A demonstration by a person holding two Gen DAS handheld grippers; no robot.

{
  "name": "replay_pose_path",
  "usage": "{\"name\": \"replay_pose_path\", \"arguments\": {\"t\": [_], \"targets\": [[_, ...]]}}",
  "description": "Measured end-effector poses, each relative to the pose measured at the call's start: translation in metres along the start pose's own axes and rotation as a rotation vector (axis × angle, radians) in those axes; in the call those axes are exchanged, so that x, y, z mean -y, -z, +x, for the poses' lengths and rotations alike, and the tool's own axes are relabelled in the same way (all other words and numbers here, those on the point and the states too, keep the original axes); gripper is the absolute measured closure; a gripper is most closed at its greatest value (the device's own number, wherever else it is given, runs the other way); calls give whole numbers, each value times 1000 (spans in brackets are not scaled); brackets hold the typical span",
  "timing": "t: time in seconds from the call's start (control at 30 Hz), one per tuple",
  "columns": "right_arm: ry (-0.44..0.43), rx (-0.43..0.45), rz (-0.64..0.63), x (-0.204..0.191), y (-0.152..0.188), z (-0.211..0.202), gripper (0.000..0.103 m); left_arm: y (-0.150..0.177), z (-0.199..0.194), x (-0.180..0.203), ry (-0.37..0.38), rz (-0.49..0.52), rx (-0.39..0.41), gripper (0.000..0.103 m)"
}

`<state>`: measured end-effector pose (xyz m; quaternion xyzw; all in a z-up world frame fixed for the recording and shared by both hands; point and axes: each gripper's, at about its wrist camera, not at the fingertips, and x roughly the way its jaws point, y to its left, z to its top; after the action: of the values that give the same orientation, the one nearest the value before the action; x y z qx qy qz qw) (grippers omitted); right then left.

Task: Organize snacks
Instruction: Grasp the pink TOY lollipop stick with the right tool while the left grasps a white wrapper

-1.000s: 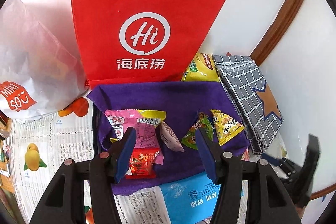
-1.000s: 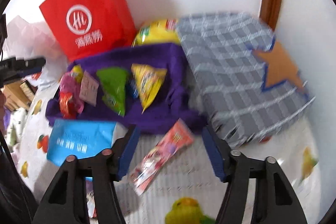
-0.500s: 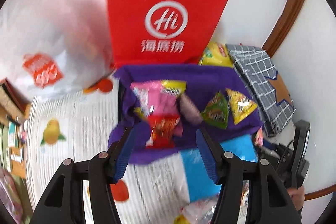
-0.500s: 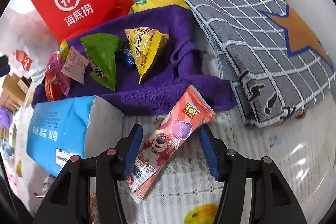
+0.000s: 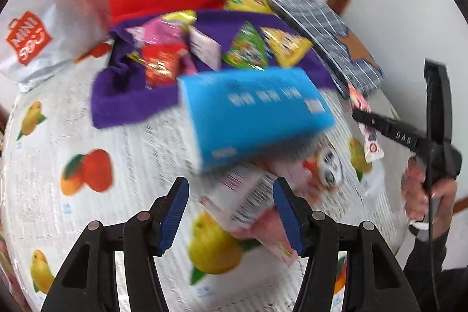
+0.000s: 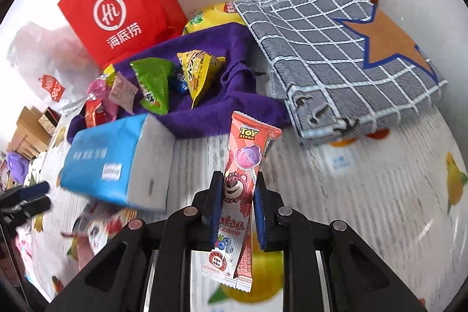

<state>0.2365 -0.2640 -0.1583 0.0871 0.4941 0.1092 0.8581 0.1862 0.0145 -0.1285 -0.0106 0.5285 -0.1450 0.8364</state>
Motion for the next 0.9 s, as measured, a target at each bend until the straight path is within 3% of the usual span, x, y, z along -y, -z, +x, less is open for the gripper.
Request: {"name": "replay_pose_path", "arguments": {"t": [0.1, 0.3, 0.43, 0.5, 0.57, 0.67, 0.9], "targets": [[-3, 2, -8, 3, 14, -14, 83, 5, 8, 13, 16, 42, -9, 41], [4, 13, -17, 11, 36, -32, 83, 11, 34, 28, -46, 98, -57, 40], [3, -4, -18, 13, 47, -30, 83, 11, 47, 28, -68, 110, -41, 38], [-3, -16, -26, 12, 50, -27, 83, 12, 51, 27, -81, 115, -43, 44], [-8, -32, -44, 7, 53, -21, 83, 14, 49, 23, -102, 115, -36, 61], [-22, -45, -69, -2, 55, -15, 83, 18, 36, 11, -59, 78, -28, 71], [-54, -68, -117, -20, 58, -1, 82, 40, 12, -26, -15, -62, -15, 72]]}}
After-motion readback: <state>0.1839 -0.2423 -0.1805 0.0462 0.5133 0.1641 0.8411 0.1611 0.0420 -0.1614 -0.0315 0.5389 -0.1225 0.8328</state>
